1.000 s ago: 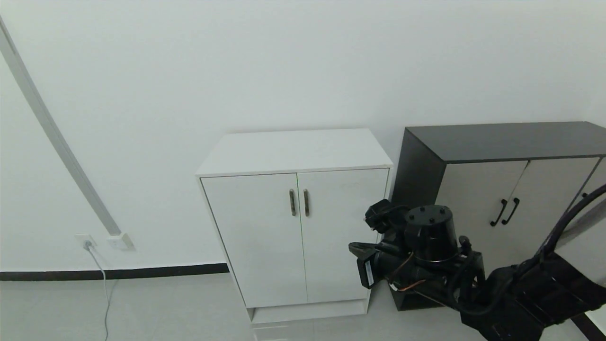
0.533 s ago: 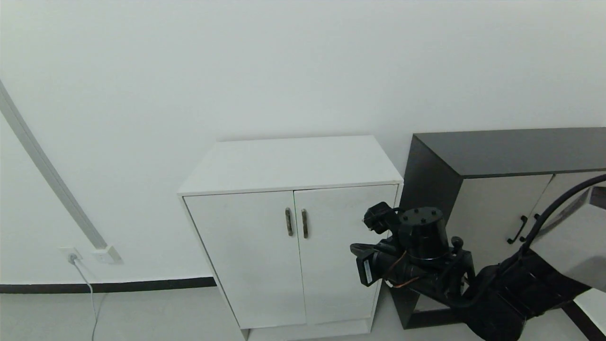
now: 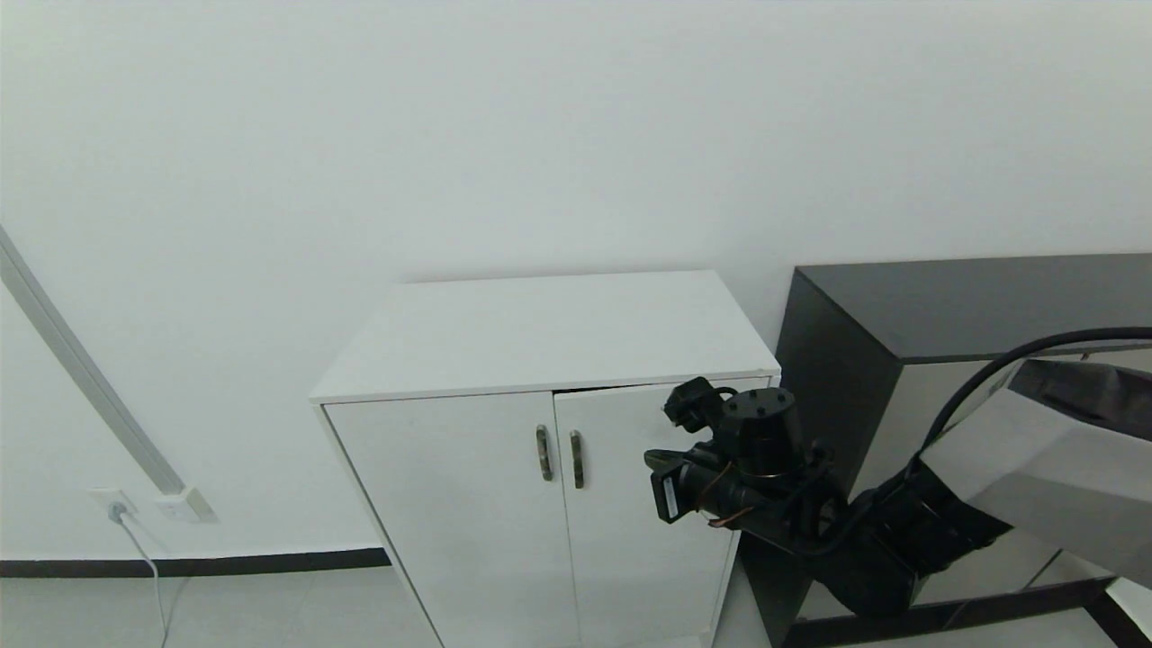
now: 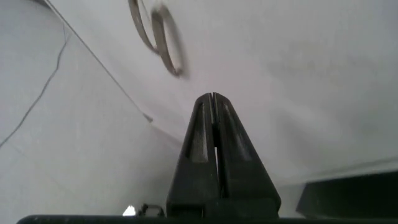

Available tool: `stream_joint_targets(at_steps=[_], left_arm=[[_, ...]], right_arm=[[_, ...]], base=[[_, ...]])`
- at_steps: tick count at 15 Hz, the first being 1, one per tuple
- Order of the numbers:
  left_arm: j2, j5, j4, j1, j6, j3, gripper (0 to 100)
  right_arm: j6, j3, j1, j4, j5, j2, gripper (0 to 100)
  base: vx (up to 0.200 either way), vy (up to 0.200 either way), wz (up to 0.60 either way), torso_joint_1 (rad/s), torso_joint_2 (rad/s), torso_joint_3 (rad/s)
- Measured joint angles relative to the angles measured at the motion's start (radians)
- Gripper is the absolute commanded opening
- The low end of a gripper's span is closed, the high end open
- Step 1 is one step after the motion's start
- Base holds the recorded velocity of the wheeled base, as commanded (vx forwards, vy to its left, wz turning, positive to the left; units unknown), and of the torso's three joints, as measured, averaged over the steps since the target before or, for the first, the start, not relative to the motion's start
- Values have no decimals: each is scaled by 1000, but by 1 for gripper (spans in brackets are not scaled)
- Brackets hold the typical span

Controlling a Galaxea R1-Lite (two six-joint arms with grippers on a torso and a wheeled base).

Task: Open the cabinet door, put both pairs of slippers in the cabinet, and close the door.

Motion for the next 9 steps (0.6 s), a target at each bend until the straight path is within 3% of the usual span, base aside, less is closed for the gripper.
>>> stream_joint_targets(at_steps=[9], left_arm=[[0, 0, 0, 0, -1, 0, 0]], right_arm=[[0, -168, -57, 63, -1, 93, 0]], base=[[0, 0, 0, 0, 0, 0]])
